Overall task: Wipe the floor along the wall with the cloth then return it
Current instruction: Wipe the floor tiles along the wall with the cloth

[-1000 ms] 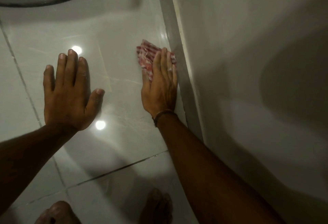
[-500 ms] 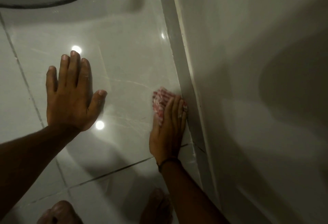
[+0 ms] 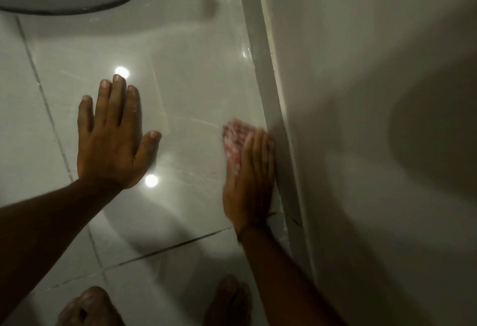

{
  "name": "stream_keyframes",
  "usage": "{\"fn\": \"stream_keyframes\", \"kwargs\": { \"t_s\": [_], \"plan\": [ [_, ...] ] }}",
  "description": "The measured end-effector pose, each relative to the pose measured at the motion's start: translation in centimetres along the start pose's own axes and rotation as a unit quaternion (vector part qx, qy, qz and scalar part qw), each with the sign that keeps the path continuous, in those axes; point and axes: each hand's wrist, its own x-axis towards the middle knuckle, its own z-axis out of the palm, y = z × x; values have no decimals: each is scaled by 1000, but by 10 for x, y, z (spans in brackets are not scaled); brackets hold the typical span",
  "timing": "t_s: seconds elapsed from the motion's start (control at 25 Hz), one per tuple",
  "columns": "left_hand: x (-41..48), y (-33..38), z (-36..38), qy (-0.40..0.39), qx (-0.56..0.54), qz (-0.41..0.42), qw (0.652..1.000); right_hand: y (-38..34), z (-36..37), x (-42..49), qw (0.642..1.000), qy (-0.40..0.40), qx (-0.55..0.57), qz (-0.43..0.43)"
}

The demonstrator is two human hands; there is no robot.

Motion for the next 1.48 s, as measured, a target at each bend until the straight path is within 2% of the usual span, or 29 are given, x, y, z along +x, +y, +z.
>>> {"fn": "stream_keyframes", "kwargs": {
  "t_s": [0.12, 0.2, 0.36, 0.48, 0.6, 0.76, 0.92, 1.04, 1.16, 1.32, 1.4, 1.48],
  "plan": [
    [-1, -1, 2, 3, -2, -1, 1000, 30, 3, -76, 999, -13, 7, 46],
    [-1, -1, 2, 0, -3, 1, 1000, 27, 3, -74, 999, -17, 19, 48],
    [0, -1, 2, -6, -1, 0, 1000, -25, -8, 33, 997, 10, 75, 6],
    [1, -1, 3, -3, 6, -8, 1000, -69, -12, 125, 999, 7, 20, -44],
    [0, -1, 3, -5, 2, -10, 1000, -68, -10, 141, 997, 1, -22, -75],
    [1, 1, 1, -3, -11, -10, 1000, -17, -8, 74, 992, 11, -16, -122],
    [-3, 4, -5, -20, -16, -11, 1000, 38, -4, -29, 995, -9, -51, -89],
    [-6, 9, -9, -42, -27, -18, 999, 79, 0, -92, 994, -24, -53, -96],
    [-27, 12, -28, -85, -42, -22, 995, 105, -9, -131, 994, -58, 19, -94],
    [-94, 33, -85, -191, -68, -29, 979, 84, -67, -150, 968, -150, 199, 38],
    [-119, 52, -134, -217, -67, -39, 973, 57, -113, -150, 950, -178, 237, 94],
    [-133, 67, -188, -226, -62, -48, 971, 22, -161, -148, 945, -187, 247, 103]
  ]
}}
